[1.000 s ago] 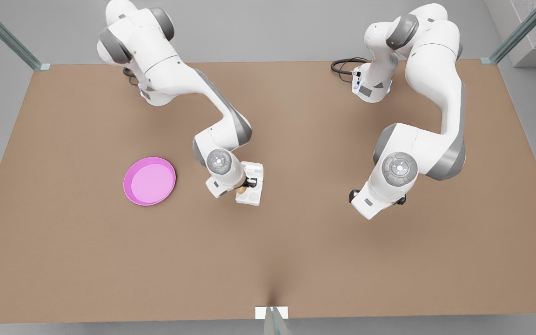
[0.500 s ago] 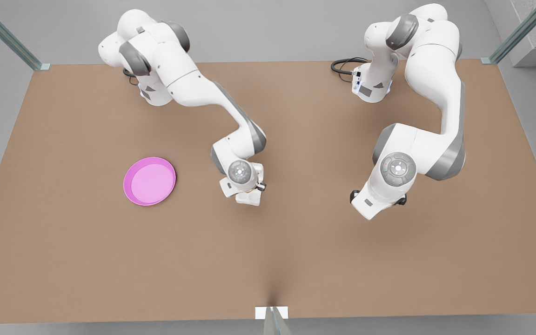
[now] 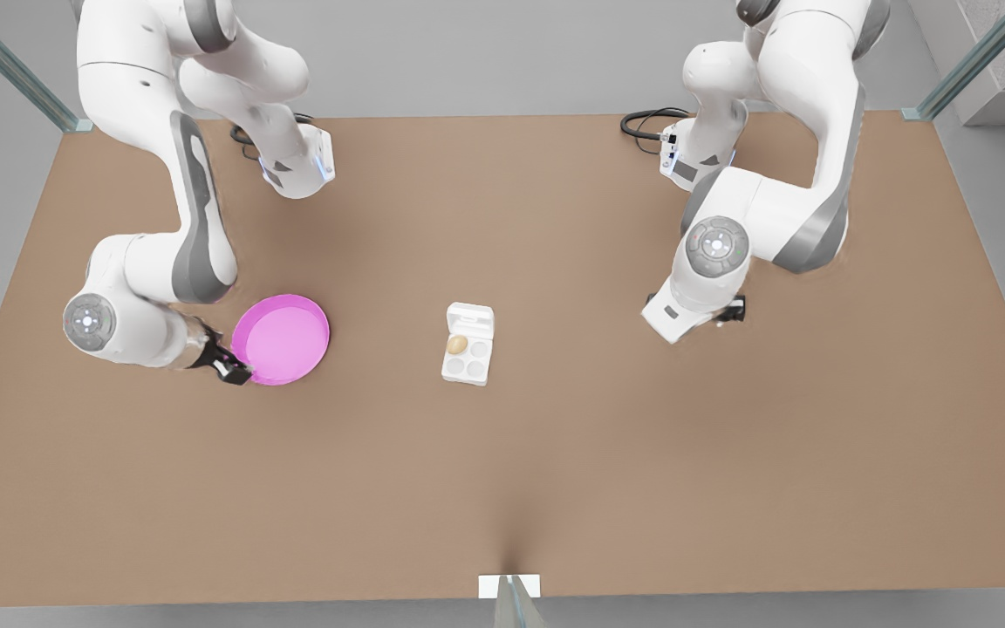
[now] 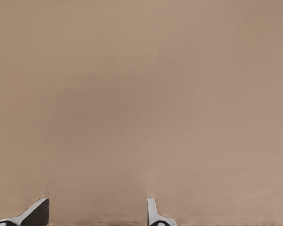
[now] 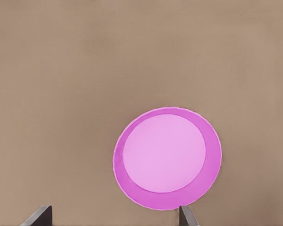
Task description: Pack egg into the box and close the box lid
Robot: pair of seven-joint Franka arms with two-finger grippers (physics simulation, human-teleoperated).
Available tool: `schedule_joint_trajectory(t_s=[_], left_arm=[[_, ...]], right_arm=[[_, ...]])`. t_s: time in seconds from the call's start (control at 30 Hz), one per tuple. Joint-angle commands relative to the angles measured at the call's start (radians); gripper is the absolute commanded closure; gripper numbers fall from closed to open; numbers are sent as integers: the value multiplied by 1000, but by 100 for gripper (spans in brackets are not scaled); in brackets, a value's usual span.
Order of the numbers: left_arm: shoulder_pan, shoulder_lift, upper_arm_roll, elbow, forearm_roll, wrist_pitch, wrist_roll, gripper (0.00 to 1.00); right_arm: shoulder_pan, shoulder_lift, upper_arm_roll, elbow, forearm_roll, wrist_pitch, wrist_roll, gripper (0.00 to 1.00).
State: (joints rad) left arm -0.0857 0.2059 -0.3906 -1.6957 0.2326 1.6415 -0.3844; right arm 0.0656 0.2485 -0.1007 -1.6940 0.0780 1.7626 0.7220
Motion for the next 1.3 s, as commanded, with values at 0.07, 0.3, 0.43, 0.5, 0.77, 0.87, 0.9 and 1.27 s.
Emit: schedule_joint_trajectory(t_s=[0.07, 0.3, 0.43, 0.5, 0.77, 0.87, 0.9, 1.27], left_arm=[[-8, -192, -131, -331, -168, 408, -372, 0], [-204, 240, -261, -352, 372, 830, -915, 0], [-299, 451, -246, -150, 495, 817, -1053, 0], [-330, 458, -205, -128, 519, 819, -1068, 0], [-333, 492, -154, -21, 536, 784, -1042, 0], [-330, 492, -152, -2, 534, 773, -1042, 0], [-336, 507, -154, 41, 533, 736, -1042, 0], [-313, 549, -165, 179, 518, 600, -953, 0]], right_arm=[[-228, -113, 156, 151, -67, -278, -829, 0], [-234, -109, 191, 97, -75, -126, -832, 0], [-250, -109, 190, 109, -75, -141, -837, 0], [-239, -107, 191, 109, -73, -146, -836, 0], [-239, -107, 191, 109, -73, -157, -837, 0], [-239, -107, 191, 109, -76, -164, -837, 0], [-237, -107, 191, 109, -76, -164, -837, 0], [-237, -107, 191, 109, -78, -172, -837, 0]])
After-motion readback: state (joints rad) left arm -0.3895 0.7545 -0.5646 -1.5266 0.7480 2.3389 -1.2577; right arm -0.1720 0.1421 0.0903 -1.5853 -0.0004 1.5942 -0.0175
